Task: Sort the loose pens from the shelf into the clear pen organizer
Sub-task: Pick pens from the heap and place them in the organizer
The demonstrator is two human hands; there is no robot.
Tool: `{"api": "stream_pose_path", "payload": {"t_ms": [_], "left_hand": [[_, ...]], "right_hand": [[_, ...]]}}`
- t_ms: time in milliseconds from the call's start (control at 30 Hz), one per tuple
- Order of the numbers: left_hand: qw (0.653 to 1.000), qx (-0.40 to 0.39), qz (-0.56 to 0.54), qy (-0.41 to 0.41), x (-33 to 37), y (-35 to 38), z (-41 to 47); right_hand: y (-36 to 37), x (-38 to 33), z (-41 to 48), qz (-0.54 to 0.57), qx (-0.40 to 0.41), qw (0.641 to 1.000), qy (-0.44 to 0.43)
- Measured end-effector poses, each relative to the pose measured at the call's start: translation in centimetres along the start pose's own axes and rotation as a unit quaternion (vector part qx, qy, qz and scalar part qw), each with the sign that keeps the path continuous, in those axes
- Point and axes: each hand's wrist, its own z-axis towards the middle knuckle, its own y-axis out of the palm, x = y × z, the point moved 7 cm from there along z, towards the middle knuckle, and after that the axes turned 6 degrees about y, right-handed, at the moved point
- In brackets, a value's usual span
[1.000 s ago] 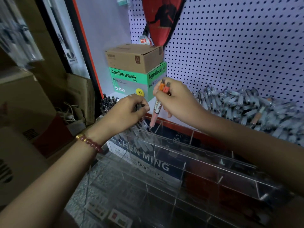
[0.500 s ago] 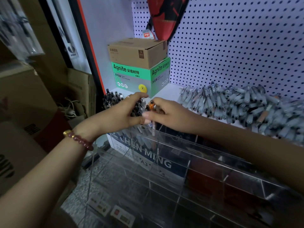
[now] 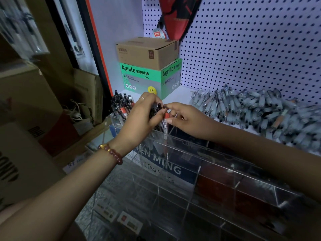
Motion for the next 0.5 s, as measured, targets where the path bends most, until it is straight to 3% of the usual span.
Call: {"api": "stream_pose_path", "payload": {"t_ms": [167,300,500], "left_hand": [[1.0,0.01,-0.009,0.017,0.9,-0.1,0.4],[0.999,-0.007,-0.03,0.014,0.6,-0.6,0.7],[0.998,0.021,-0.054,-0.028,-0.1,-1.3,0.1]], "right_hand": [[-0.3,0.3,-0.6,0.048,0.032,0.998,0.002],[0.6,-0.7,-0.8,0.103,0.004,0.995,0.0],[0.7,-0.7,-1.0,-0.024,0.028,0.999,-0.002]]}}
